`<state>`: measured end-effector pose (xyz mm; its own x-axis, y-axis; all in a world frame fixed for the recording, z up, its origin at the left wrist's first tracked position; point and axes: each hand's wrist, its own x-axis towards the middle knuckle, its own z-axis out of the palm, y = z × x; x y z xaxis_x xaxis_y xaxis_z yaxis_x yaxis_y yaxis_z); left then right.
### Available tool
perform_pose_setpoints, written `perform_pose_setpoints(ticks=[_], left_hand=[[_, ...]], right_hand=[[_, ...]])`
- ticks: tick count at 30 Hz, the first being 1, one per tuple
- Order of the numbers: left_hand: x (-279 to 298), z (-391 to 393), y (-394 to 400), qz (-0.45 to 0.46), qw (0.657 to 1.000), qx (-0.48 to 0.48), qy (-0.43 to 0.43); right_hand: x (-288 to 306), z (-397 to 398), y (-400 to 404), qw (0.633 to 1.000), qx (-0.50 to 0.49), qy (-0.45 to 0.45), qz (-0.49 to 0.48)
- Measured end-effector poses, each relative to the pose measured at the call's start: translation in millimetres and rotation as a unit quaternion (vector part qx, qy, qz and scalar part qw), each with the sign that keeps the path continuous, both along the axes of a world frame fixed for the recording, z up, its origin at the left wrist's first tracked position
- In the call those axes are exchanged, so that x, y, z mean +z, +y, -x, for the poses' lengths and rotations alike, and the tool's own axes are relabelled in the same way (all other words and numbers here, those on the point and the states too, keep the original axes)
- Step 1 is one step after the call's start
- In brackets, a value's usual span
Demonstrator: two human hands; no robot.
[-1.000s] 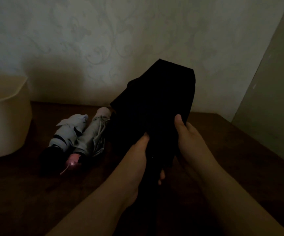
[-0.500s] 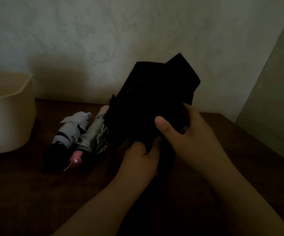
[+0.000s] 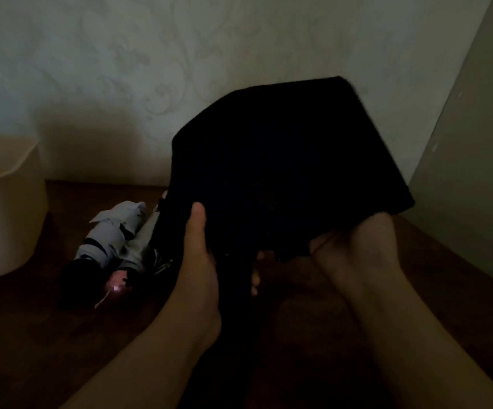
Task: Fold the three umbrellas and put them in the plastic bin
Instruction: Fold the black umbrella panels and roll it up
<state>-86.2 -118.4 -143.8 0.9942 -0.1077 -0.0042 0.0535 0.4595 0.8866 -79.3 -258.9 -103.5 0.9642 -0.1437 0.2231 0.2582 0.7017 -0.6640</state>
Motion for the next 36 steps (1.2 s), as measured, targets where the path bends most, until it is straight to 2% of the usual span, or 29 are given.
perform_pose_setpoints(ticks=[3, 5, 9, 13, 15, 16, 18, 19, 20, 21, 22, 24, 25, 26, 27, 28, 29, 31, 36], left_hand=[[0.1, -4.7, 7.1, -0.052, 0.996, 0.074, -0.008], [0.0, -8.1, 12.8, -0.05, 0.993, 0.106, -0.006], [2.9, -12.0, 20.5, -0.046, 0.991, 0.123, -0.006], [1.4, -13.2, 20.9, -0.073, 0.991, 0.106, -0.03], [-1.9, -13.4, 19.2, -0.096, 0.989, 0.097, -0.052], [-3.4, -13.3, 18.4, -0.109, 0.987, 0.099, -0.059], [-6.7, -14.1, 17.2, -0.131, 0.983, 0.114, -0.065], [-7.6, -14.2, 17.0, -0.136, 0.98, 0.126, -0.066], [-8.0, -14.4, 17.3, -0.14, 0.978, 0.138, -0.067], [-8.4, -15.1, 18.0, -0.145, 0.976, 0.149, -0.068], [-8.5, -15.8, 19.3, -0.151, 0.973, 0.16, -0.069], [-9.6, -18.2, 22.5, -0.168, 0.967, 0.177, -0.072], [-10.2, -19.7, 24.0, -0.176, 0.965, 0.181, -0.076], [-10.5, -20.3, 24.6, -0.183, 0.963, 0.18, -0.082], [-11.5, -20.7, 24.3, -0.19, 0.962, 0.175, -0.091], [-12.2, -20.1, 23.0, -0.2, 0.96, 0.165, -0.103], [-13.6, -19.1, 21.3, -0.216, 0.958, 0.151, -0.115], [-16.4, -16.3, 17.2, -0.256, 0.95, 0.111, -0.138], [-21.2, -11.1, 7.7, -0.325, 0.93, 0.036, -0.166]], right_hand=[[-0.8, -8.6, -8.6, 0.998, -0.051, 0.025, 0.02], [-2.3, -13.0, -17.5, 0.984, -0.121, 0.043, 0.127], [-5.6, -12.2, -32.3, 0.892, -0.201, -0.015, 0.404], [-7.2, -11.2, -33.2, 0.826, -0.218, -0.075, 0.514], [-8.1, -13.1, -38.6, 0.81, -0.229, -0.104, 0.53], [-7.9, -14.8, -43.4, 0.819, -0.235, -0.112, 0.511], [-3.5, -18.8, -50.4, 0.885, -0.215, -0.086, 0.404], [-1.7, -22.2, -55.3, 0.919, -0.185, -0.043, 0.346], [-2.5, -24.3, -61.1, 0.936, -0.148, 0.006, 0.32], [-5.2, -24.3, -67.6, 0.937, -0.095, 0.049, 0.333], [-10.0, -25.1, -78.5, 0.915, -0.017, 0.07, 0.397], [-11.0, -21.5, -86.7, 0.822, 0.121, 0.093, 0.548], [-13.4, -21.6, -91.9, 0.809, 0.147, 0.079, 0.564], [-14.7, -23.7, -95.1, 0.838, 0.154, 0.057, 0.521], [-15.1, -27.0, -96.4, 0.886, 0.13, 0.043, 0.442], [-14.7, -29.7, -93.7, 0.916, 0.082, 0.037, 0.391], [-13.0, -31.0, -91.4, 0.926, 0.017, 0.043, 0.375], [-13.0, -35.7, -94.4, 0.915, -0.075, 0.058, 0.391], [-5.3, -29.2, -111.2, 0.931, -0.166, 0.016, 0.325]])
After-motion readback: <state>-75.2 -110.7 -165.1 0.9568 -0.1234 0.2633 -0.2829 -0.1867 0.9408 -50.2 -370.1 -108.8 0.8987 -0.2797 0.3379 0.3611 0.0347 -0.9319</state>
